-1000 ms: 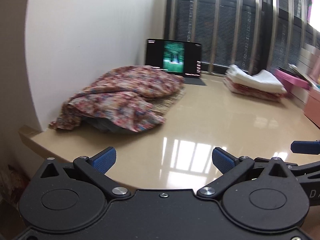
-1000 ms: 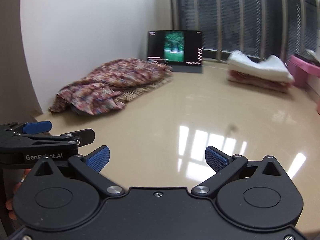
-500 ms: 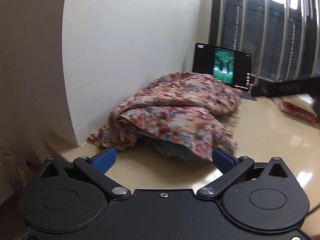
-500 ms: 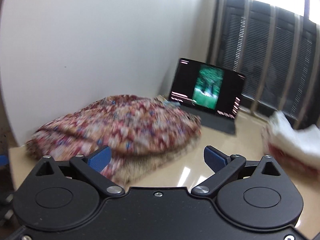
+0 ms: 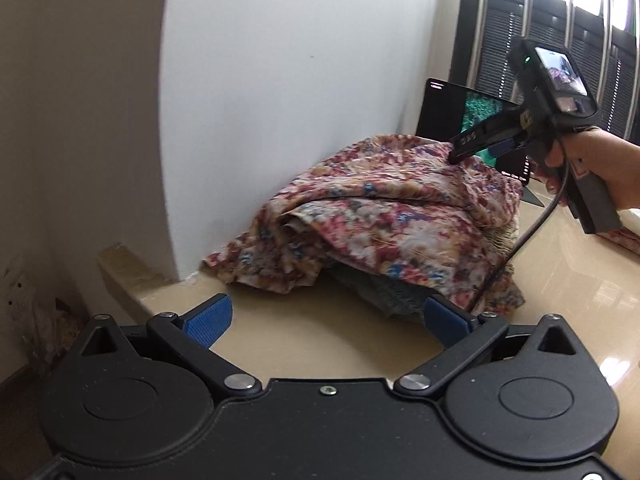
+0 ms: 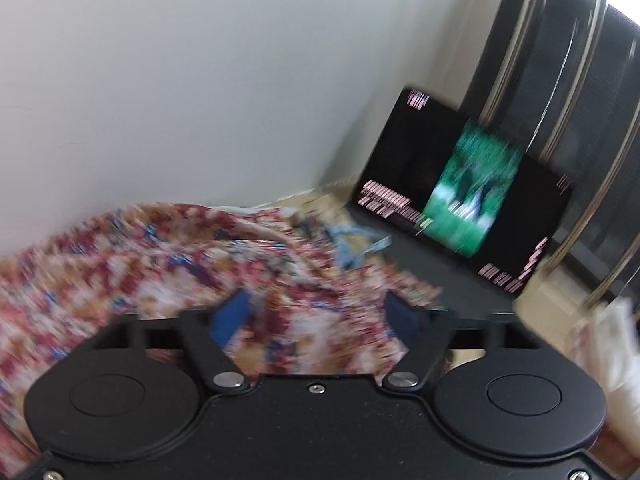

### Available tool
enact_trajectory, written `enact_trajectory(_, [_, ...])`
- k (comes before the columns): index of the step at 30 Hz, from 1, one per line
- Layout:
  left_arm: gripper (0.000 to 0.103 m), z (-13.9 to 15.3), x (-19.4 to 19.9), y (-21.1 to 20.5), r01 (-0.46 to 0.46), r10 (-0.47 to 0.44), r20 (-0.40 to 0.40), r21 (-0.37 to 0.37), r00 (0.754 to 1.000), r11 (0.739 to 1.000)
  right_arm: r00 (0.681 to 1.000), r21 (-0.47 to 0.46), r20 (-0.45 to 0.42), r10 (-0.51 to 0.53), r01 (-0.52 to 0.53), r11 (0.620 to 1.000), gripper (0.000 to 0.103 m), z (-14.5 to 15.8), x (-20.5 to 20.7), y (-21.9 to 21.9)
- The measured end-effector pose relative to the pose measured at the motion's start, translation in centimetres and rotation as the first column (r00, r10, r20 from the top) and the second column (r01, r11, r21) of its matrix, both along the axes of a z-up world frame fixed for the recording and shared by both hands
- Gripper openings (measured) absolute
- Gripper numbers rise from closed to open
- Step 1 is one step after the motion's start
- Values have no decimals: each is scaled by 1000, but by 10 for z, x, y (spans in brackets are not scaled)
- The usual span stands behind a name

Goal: Fold clothes
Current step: 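Move both tools toward the crumpled floral dress beside the tablet, then grasp the floral dress with the right tool and lift it up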

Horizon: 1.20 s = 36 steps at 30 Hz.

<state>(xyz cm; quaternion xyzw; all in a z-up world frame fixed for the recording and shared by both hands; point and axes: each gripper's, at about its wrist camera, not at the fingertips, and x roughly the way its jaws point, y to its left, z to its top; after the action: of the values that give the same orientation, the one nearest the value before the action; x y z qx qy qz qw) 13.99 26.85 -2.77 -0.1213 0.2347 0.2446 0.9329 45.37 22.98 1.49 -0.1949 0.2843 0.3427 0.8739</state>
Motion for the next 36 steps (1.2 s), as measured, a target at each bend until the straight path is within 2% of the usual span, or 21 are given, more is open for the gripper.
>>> enact_trajectory(1, [103, 0, -1, 2, -1, 1, 0, 1, 1000, 1000, 998, 29, -54, 25, -24, 999, 0, 3, 1, -1])
enact_trajectory(4, [103, 2, -1, 2, 9, -9, -7, 5, 1000, 1000, 993, 76, -108, 56, -48, 996, 0, 15, -7, -10])
enact_trajectory(7, [103, 8, 5, 0, 38, -38, 2, -8, 999, 999, 967, 236, -236, 95, -37, 971, 0, 34, -12, -38])
enact_trajectory(11, [103, 19, 14, -12, 71, -71, 20, 16, 997, 997, 941, 449, -286, 182, -36, 893, 0, 64, -30, -94])
enact_trajectory(14, [103, 25, 20, -22, 107, -108, 23, 15, 994, 994, 928, 582, -285, 241, -32, 813, 0, 87, -51, -142])
enact_trajectory(15, [103, 27, 22, -27, 125, -125, 23, 9, 992, 992, 932, 596, -269, 244, -38, 802, 0, 92, -59, -155])
enact_trajectory(17, [103, 28, 26, -35, 137, -137, 13, 3, 991, 991, 952, 575, -210, 224, -65, 816, 0, 99, -77, -177])
enact_trajectory(18, [103, 29, 28, -39, 135, -135, 6, 2, 991, 991, 962, 542, -182, 202, -74, 837, 0, 100, -84, -184])
enact_trajectory(19, [103, 29, 29, -43, 132, -132, -1, 1, 991, 991, 971, 488, -170, 165, -63, 870, 6, 95, -88, -187])
enact_trajectory(20, [103, 29, 28, -47, 134, -134, -2, -1, 991, 991, 977, 437, -173, 125, -38, 899, 27, 89, -89, -190])
enact_trajectory(21, [103, 29, 27, -50, 138, -138, 0, -2, 990, 990, 980, 397, -180, 88, -10, 918, 41, 82, -89, -192])
enact_trajectory(22, [103, 28, 25, -52, 142, -142, 1, -2, 990, 990, 980, 377, -187, 63, 13, 926, 63, 75, -87, -193])
enact_trajectory(23, [103, 27, 22, -54, 145, -145, 0, -1, 989, 989, 981, 364, -186, 51, 21, 931, 72, 70, -83, -192])
enact_trajectory(26, [103, 22, 13, -52, 141, -141, 0, 2, 990, 990, 985, 334, -168, 36, 23, 942, 83, 62, -67, -177])
enact_trajectory(29, [103, 17, 8, -42, 131, -131, 6, -14, 991, 991, 990, 303, -137, 43, 1, 953, 84, 60, -43, -139])
enact_trajectory(33, [103, 8, 8, -25, 113, -113, 5, -45, 994, 993, 987, 244, -153, 46, -8, 970, 84, 47, -6, -74])
enact_trajectory(36, [103, 2, 9, -12, 102, -102, -4, -60, 995, 993, 986, 157, -165, -5, 32, 987, 84, 28, 18, -29])
